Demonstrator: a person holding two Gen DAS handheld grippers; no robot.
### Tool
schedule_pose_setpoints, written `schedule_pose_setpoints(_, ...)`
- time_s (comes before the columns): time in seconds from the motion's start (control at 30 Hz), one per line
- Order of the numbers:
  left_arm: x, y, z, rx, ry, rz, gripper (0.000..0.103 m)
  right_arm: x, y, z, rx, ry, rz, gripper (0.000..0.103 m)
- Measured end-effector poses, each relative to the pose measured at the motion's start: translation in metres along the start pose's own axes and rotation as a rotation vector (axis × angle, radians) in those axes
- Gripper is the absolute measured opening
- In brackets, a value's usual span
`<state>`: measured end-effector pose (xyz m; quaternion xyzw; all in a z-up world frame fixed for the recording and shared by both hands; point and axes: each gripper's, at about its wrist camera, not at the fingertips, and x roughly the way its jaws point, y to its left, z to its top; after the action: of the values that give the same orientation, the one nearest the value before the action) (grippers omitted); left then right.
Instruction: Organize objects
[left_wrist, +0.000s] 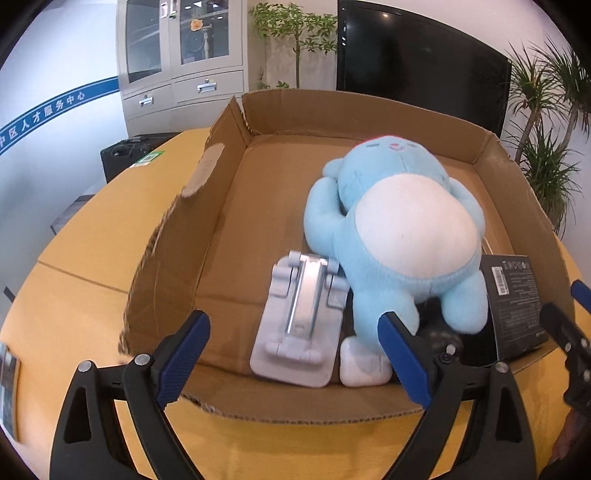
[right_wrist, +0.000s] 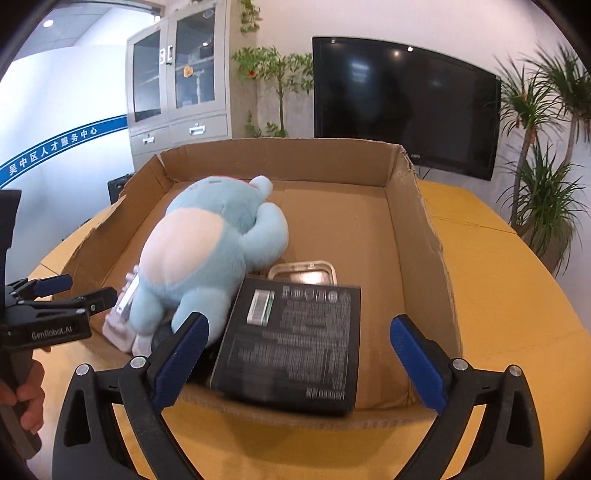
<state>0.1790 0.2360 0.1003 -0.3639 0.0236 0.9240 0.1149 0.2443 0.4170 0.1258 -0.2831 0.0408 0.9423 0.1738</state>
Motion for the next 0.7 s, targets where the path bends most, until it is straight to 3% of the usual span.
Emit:
schedule_pose_setpoints(0.3,0.002,-0.010,-0.031,0.051,-0.055,0.045,0.093,0.018,-0.002,-0.024,0.031,0.009,-0.011,0.100)
schedule_pose_setpoints(0.6,0.000,-0.008,-0.041,0.035,-0.126,0.037,0.094,0.025,0.000,-0.032,0.014,0.004,-0.016,0.103)
schedule_pose_setpoints(0.7,0.001,-0.010,-0.045,0.046,-0.138,0.029,0.102,0.029,0.000,-0.030,0.007,0.023,-0.017,0.103)
